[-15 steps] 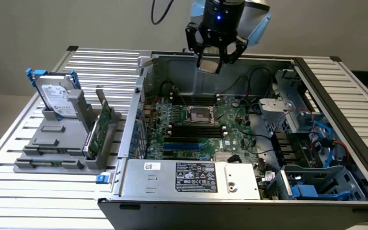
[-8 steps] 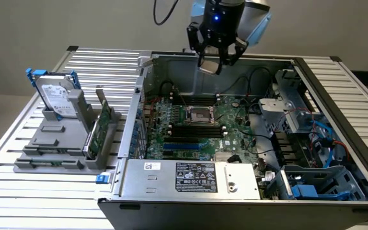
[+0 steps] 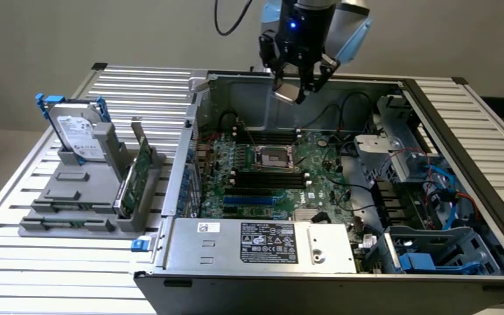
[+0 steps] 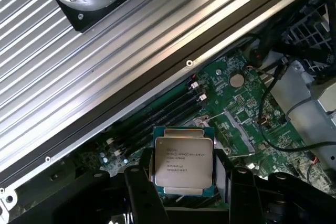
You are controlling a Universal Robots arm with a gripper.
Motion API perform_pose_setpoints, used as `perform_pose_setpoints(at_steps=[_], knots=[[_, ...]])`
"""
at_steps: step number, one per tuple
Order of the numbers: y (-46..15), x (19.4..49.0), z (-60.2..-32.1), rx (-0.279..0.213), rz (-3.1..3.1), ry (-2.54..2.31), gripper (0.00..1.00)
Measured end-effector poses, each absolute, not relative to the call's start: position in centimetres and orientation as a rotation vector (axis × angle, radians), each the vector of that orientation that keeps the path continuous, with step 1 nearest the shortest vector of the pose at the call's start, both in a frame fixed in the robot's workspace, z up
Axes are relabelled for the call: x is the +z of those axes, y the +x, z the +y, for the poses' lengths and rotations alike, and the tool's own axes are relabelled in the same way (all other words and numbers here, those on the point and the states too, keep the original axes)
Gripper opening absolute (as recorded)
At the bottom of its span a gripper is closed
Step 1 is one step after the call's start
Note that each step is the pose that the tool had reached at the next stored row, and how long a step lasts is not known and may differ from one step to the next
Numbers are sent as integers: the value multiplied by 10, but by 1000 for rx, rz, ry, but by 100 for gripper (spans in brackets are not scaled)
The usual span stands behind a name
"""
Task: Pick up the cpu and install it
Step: 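Place the cpu into insertion slot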
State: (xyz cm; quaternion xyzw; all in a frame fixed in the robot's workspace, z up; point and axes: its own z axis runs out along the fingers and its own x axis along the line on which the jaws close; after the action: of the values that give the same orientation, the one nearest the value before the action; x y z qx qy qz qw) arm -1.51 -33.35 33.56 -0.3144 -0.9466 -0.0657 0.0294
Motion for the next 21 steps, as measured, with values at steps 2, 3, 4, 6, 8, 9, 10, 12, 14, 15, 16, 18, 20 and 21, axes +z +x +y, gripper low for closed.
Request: perform_pose_setpoints(at_steps=[2,3,4,6,8,9,10,12,14,15,16,18,20,21], knots=[[-15,335,-333,-205,-2903,-1023,55],[-15,335,-333,-205,-2895,-1049,55],[-15,335,-333,-206,-2886,-1078,55],[-15,334,-333,-208,-2869,-1130,55],[-15,334,-333,-209,-2850,-1182,55],[-15,333,-333,-210,-2840,-1210,55],[-15,333,-333,-211,-2829,-1237,55],[-15,333,-333,-212,-2809,-1288,55],[-15,332,-333,-214,-2787,-1340,55],[-15,332,-333,-214,-2776,-1365,55],[-15,332,-333,-215,-2765,-1391,55],[-15,331,-333,-216,-2741,-1443,55],[-15,331,-333,-218,-2716,-1494,55],[-15,330,-333,-218,-2704,-1519,55]])
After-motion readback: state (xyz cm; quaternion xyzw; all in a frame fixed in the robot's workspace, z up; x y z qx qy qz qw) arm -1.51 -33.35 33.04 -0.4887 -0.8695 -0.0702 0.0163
